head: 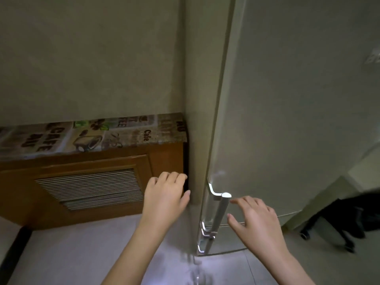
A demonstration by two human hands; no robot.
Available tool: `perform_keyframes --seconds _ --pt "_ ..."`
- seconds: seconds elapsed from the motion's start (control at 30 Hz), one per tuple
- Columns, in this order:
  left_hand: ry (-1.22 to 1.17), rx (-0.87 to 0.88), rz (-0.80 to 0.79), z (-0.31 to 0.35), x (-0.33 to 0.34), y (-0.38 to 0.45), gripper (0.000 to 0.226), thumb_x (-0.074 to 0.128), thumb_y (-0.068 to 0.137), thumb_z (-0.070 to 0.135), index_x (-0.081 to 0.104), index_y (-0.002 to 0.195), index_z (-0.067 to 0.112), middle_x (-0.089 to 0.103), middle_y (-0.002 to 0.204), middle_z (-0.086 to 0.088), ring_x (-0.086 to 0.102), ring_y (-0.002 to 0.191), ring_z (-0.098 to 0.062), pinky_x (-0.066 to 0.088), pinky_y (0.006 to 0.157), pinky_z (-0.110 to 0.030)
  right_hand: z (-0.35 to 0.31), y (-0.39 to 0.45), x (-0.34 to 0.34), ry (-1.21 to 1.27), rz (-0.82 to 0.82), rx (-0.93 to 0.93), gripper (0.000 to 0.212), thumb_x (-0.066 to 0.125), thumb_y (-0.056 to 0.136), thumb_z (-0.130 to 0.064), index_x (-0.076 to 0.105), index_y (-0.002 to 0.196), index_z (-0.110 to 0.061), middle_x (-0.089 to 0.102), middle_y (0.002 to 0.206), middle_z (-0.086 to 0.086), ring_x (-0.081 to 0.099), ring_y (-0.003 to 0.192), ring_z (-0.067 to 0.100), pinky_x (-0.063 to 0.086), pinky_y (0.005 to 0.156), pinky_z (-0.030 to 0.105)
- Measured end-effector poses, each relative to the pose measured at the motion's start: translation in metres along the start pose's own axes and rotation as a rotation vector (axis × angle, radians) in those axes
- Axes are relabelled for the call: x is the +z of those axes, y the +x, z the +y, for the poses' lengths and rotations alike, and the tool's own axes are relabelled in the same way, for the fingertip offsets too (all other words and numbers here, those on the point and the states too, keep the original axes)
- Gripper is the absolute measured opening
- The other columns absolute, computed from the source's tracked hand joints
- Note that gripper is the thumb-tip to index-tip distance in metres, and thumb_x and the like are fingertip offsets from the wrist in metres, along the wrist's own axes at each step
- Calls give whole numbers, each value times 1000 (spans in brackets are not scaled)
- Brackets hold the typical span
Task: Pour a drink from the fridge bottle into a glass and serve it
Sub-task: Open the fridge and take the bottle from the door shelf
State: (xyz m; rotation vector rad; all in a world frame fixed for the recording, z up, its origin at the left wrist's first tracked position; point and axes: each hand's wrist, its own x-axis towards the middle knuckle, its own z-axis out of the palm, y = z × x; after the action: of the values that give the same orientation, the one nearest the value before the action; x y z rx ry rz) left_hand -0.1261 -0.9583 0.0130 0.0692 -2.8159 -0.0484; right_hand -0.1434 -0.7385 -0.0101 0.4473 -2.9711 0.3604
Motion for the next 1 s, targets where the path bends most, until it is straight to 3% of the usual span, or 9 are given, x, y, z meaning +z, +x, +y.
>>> perform_keyframes --seconds 0.27,0.43,0.57,0.7,0.77,0.87,1.0 --pt "-29 196 37 -20 11 65 39 43 81 46 67 98 20 68 94 4 62 88 -18 47 67 -34 -29 28 18 -41 142 47 28 57 66 -45 65 87 -30 62 82 -13 62 82 16 49 65 34" --pt "-96 267 106 -19 9 76 28 63 79 41 69 91 16 70 87 0 64 82 -20 48 63 -33 -39 46 25 -87 65 114 30 46 71 -49 64 85 -28 64 78 -9 62 79 18 47 64 34" --pt "-153 375 170 -23 7 92 39 47 80 46 70 90 16 69 81 -2 64 78 -21 49 60 -33 -50 53 30 -111 -40 156 35 42 83 -49 61 100 -25 65 97 -5 59 95 21 41 77 36" --pt "-194 457 233 -18 2 116 44 44 77 50 69 79 14 64 62 -6 62 62 -25 48 55 -30 -62 55 33 -108 -40 269 34 41 86 -48 55 109 -26 63 107 -4 56 102 23 39 79 35" --pt "-225 495 280 -15 -5 124 43 45 73 49 66 73 11 60 52 -7 59 50 -26 45 48 -27 -69 56 37 -132 -19 313 31 45 83 -47 60 101 -27 65 98 -3 60 93 25 42 74 37" --pt "-306 558 334 -15 -17 131 42 49 73 51 59 68 10 54 44 -6 54 37 -25 36 38 -21 -79 57 48 -264 26 392 23 57 66 -49 63 65 -27 60 63 -5 60 59 22 44 50 33" --pt "-411 537 318 -13 -29 133 66 69 71 58 58 98 -1 53 40 -7 52 32 -26 32 33 -22 -84 54 60 -340 52 500 28 72 65 -50 59 55 -27 52 60 -7 56 57 20 37 46 33"
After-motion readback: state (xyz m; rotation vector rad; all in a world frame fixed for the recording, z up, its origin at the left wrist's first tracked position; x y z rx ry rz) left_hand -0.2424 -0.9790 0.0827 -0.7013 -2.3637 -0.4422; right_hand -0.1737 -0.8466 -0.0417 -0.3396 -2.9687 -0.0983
